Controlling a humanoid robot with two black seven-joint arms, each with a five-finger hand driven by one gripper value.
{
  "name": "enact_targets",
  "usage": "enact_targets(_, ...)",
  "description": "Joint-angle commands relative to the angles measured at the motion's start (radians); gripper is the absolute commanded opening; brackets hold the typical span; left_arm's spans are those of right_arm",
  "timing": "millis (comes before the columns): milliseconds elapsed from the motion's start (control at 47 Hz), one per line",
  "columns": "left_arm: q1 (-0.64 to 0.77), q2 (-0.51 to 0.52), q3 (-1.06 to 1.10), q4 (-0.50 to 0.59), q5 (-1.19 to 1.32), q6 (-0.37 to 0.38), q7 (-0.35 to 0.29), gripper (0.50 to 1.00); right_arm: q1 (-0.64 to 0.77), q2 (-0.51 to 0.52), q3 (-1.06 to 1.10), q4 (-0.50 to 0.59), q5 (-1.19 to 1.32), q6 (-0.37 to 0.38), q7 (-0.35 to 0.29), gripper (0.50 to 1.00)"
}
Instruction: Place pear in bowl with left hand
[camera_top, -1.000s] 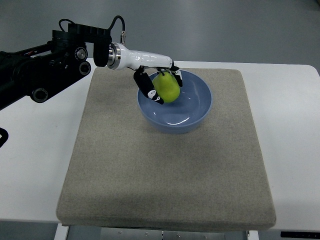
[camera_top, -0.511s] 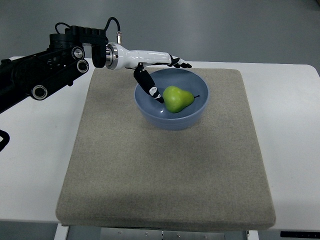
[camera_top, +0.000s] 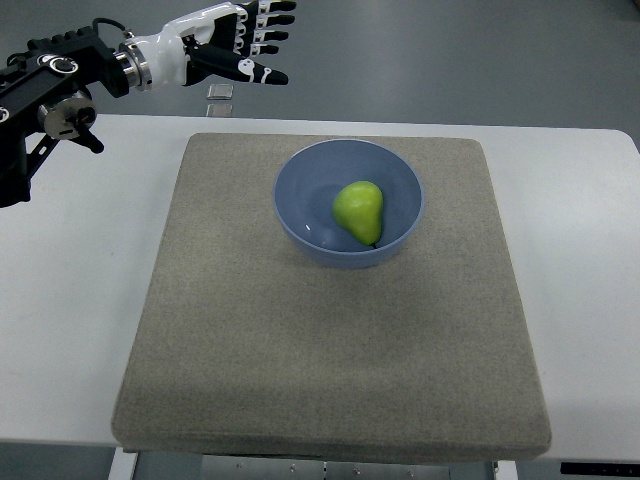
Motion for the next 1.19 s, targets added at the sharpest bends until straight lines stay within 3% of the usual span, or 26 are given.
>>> enact_targets(0, 0.035, 0.001, -0.008, 0.021, -0.094, -0.003, 0.003, 0.994, 0.0, 0.0, 0.0, 0.0, 0.0, 0.0, 0.0, 0.926)
enact_targets(213, 0.119, 0.033, -0.008, 0.032, -0.353, -0.003, 0.031, 0.994, 0.0, 0.0, 0.0, 0.0, 0.0, 0.0, 0.0, 0.926)
enact_targets(404, 0.162, 0.033, -0.011, 0.092, -0.558, -0.01, 0.152, 0.996, 0.0, 0.0, 0.0, 0.0, 0.0, 0.0, 0.0, 0.926)
enact_targets(596, 0.179, 0.033, -0.011, 0.132, -0.707, -0.08, 0.261, 0.996, 0.0, 0.0, 0.0, 0.0, 0.0, 0.0, 0.0, 0.926)
enact_targets(1170, 0.199, 0.033, -0.046, 0.124, -0.712, -0.1, 0.273, 0.996, 0.0, 0.0, 0.0, 0.001, -0.005, 0.009, 0.0, 0.926)
